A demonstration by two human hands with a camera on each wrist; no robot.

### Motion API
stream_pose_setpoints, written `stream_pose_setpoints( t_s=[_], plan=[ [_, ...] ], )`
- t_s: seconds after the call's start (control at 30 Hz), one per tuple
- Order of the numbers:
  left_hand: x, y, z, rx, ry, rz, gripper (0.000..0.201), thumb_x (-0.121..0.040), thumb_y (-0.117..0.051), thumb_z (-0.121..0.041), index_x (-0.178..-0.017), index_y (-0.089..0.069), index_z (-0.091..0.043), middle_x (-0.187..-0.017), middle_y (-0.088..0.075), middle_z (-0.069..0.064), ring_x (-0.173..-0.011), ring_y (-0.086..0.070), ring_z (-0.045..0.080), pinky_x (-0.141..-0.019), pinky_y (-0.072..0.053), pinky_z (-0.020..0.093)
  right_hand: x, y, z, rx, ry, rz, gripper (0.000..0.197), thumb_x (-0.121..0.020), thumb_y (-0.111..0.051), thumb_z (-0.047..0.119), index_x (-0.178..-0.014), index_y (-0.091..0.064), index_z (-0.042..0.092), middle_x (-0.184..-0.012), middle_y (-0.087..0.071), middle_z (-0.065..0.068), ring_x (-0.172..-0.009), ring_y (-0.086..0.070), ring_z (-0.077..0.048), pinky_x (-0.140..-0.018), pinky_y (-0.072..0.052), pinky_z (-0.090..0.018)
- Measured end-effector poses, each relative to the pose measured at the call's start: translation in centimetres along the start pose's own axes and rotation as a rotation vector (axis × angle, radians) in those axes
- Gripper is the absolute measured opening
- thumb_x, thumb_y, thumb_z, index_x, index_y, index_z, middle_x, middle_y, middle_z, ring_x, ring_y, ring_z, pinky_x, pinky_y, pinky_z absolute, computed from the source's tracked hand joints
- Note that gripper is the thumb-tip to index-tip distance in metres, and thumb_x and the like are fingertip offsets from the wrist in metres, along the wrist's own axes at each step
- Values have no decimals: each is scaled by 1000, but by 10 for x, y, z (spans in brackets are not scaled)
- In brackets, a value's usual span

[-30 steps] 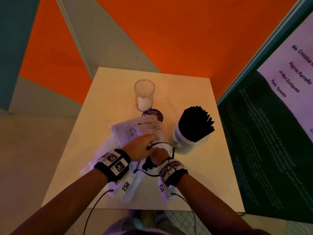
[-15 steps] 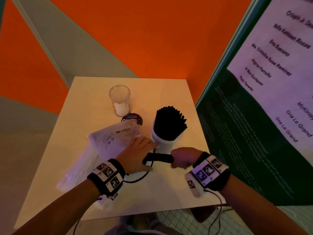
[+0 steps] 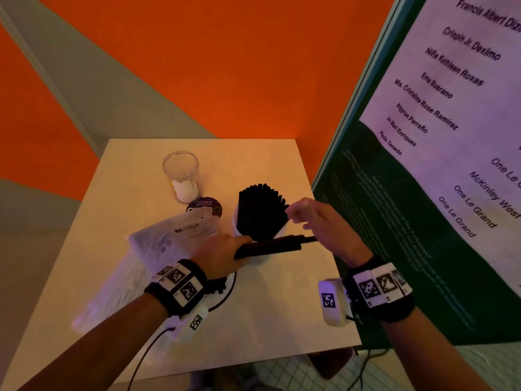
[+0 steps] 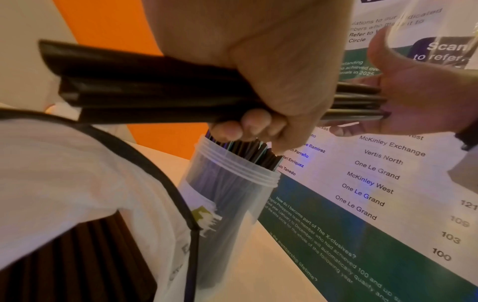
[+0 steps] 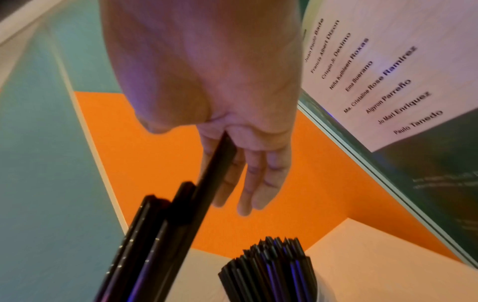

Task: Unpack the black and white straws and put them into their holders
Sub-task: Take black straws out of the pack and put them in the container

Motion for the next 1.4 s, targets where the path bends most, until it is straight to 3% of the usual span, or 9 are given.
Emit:
stream_pose_setpoints(
  t_s=[0.17,0.4,0.53,0.63,0.8,0.9,1.1,1.23,1.4],
  plan=[
    [-1,3,-6,29,-17,-10,10,-89,-59,-26,-98,-61,-24,-73,-62,-6,-64,-57,10,-56,-43,17,2,-30,8,-201,61,-52,59,-86,-21,69,-89,-70,36,-104,-71,9,-104,-63,-6,-98,-48,-37],
    [-6,17,-2,92,5,-98,7,-88,-61,-20,-94,-59,-25,-63,-55,-9,-55,-53,7,-50,-37,13,-1,-28,18,-471,202,-147,51,-88,-43,64,-103,-66,20,-110,-66,-5,-109,-61,-21,-98,-49,-37],
    [-11,23,-5,177,19,-143,17,-90,-59,-25,-90,-51,-41,-66,-60,-8,-59,-58,2,-50,-42,14,3,-46,24,-659,274,-229,28,-87,-63,5,-111,-50,8,-103,-63,-6,-110,-62,-28,-97,-48,-37],
    [-20,30,-13,322,24,-174,18,-91,-61,-32,-89,-48,-44,-69,-59,-12,-61,-57,-5,-52,-37,9,-6,-38,41,-657,274,-247,19,-88,-55,-9,-95,-52,9,-86,-60,-4,-90,-65,-28,-86,-53,-34],
    [-49,59,-31,579,-32,-202,39,-80,-70,-47,-106,-42,-59,-98,-63,-19,-90,-61,-6,-73,-49,13,-21,2,94,-357,402,-280,29,-91,-51,-3,-80,-55,24,-81,-59,-10,-78,-55,-31,-73,-48,-39],
    [-60,68,-19,574,-36,-224,73,-71,-78,-45,-130,-36,-38,-117,-53,-11,-110,-53,8,-93,-45,25,-29,30,101,-315,439,-373,30,-91,-53,1,-80,-56,29,-84,-58,-20,-79,-54,-36,-73,-46,-38],
    [-53,53,36,271,69,-247,119,-57,-84,-52,-148,-16,-18,-146,-27,2,-136,-24,17,-110,-26,39,-55,11,50,-166,285,-353,15,-90,-53,-3,-89,-54,12,-82,-55,1,-76,-53,-20,-71,-46,-33],
    [-55,30,61,208,168,-128,136,-52,-84,-58,-150,-2,-13,-156,-14,8,-144,-14,26,-116,-22,48,-66,-19,12,-39,204,-270,7,-93,-54,9,-98,-57,15,-95,-58,7,-88,-53,-2,-78,-38,-16],
    [-64,16,75,183,226,27,145,-48,-80,-68,-150,9,-16,-160,0,8,-147,-4,25,-116,-18,52,-61,-20,-39,-39,106,-134,84,-80,-53,67,-148,-21,28,-151,-28,15,-137,-24,7,-105,-21,-3]
  ],
)
Point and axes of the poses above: each hand's wrist, its own x-axis away from the middle knuckle, its own y-axis out of the back of the hand, z = x × y, the point moved 7 cm from there along -x, towards the middle knuckle
